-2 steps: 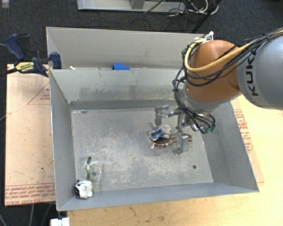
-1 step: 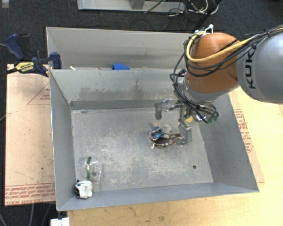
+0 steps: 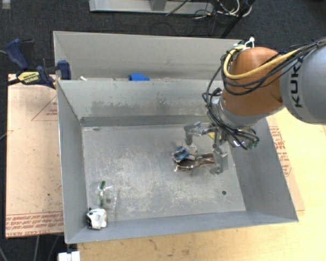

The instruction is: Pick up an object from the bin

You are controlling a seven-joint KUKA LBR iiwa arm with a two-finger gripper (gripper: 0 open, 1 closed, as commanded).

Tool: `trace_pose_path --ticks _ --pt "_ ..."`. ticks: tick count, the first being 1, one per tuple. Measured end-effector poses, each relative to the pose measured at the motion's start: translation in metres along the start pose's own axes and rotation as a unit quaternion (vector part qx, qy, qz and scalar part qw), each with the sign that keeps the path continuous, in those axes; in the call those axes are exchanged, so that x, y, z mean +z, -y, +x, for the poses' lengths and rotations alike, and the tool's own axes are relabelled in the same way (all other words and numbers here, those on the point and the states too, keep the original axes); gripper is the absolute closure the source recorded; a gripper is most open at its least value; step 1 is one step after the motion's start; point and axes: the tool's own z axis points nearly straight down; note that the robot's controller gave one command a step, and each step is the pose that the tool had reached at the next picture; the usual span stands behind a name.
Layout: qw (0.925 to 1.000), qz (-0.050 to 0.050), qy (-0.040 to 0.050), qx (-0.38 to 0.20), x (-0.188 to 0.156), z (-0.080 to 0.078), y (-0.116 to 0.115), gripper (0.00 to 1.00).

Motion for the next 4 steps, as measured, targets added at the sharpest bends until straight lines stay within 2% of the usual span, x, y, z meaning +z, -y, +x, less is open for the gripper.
trace_pose_path --ticks 1,2,3,4 --pt "0.9999 0.000 -0.0010 -0.016 0.004 0.009 0.003 0.00" --pt "0.9991 -0.003 -0.0052 -0.041 0.008 0.017 -0.015 0.00" --pt "0.9935 0.000 0.0001 0.114 0.002 0.021 0.009 0.00" --pt "1.0000 0.000 -0.0011 -0.008 0.019 0.031 0.027 0.00"
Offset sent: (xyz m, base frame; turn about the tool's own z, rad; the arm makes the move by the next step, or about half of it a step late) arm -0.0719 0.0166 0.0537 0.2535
